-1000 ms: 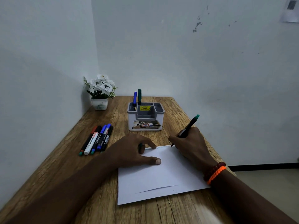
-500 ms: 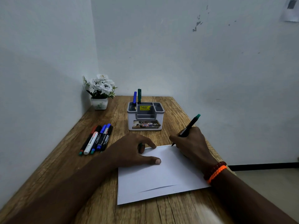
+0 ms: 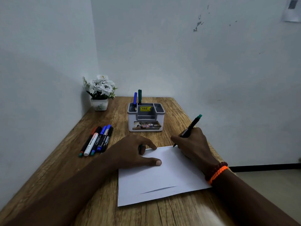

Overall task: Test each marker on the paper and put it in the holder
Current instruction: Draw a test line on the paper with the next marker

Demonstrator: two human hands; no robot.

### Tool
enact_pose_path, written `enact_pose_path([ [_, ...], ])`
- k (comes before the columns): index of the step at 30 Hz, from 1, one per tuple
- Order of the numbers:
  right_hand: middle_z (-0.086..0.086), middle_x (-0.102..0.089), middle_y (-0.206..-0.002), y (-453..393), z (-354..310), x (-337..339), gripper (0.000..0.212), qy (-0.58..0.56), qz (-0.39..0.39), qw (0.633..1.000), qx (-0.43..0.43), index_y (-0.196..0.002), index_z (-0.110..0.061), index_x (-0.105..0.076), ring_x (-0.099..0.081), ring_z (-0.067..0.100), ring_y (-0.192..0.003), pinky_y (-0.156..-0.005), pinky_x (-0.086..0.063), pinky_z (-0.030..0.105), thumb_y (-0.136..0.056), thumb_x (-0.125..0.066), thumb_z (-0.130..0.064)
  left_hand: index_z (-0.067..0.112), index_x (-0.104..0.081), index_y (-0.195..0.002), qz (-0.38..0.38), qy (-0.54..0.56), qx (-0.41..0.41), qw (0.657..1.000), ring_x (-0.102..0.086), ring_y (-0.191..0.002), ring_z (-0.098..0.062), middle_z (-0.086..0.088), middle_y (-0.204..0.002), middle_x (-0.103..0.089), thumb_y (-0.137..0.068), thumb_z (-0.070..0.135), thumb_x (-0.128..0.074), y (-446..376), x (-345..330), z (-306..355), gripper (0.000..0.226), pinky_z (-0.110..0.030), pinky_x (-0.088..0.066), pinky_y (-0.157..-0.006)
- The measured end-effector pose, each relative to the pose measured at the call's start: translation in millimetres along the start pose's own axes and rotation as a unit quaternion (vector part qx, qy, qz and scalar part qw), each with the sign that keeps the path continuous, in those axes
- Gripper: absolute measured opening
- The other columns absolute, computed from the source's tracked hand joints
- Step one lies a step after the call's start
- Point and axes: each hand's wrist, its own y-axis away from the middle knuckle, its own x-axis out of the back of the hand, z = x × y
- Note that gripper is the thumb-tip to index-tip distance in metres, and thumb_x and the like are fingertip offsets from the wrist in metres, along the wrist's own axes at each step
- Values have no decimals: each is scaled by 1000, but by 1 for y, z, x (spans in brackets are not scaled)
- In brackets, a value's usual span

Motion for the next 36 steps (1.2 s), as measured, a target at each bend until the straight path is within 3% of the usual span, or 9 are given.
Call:
enact_pose_path([
  [6,9,-71,-77,-1,-1,0,21,-2,3,1000,-4,-79,-7,-71,-69,20,-71,-57,-48,29,-86,-81,-24,41,-68,-123,-2,-1,-3,1000,-59,-79,-3,15,-80,-61,-68,81,-69,0,0,-1,68,-28,-52,-70],
  [19,10,-71,-77,-2,-2,3,20,-9,0,1000,-24,-81,-5,-71,-68,21,-71,-58,-51,32,-85,-81,-22,43,-68,-122,-3,0,-4,1000,-61,-82,-3,14,-83,-63,-65,85,-67,0,0,-2,71,-34,-57,-76],
  [26,14,-71,-76,0,-3,5,22,-6,6,1000,-29,-78,-4,-71,-68,24,-68,-63,-58,43,-84,-82,-22,42,-68,-123,-2,2,-6,1000,-59,-80,-2,18,-81,-59,-66,83,-68,1,1,-1,71,-25,-51,-72],
  [31,11,-73,-72,-2,-4,6,22,-13,16,999,-40,-75,-6,-72,-70,24,-64,-65,-62,46,-83,-83,-23,43,-67,-123,-6,-7,-2,1000,-59,-80,-3,17,-81,-59,-64,87,-65,1,1,-1,73,-30,-55,-74],
  [36,9,-72,-74,-3,-3,4,20,-21,11,999,-45,-77,-8,-70,-71,24,-68,-65,-60,41,-86,-82,-22,42,-67,-123,-4,-9,-1,1000,-59,-78,-3,17,-81,-59,-66,84,-67,0,1,0,71,-31,-54,-73],
])
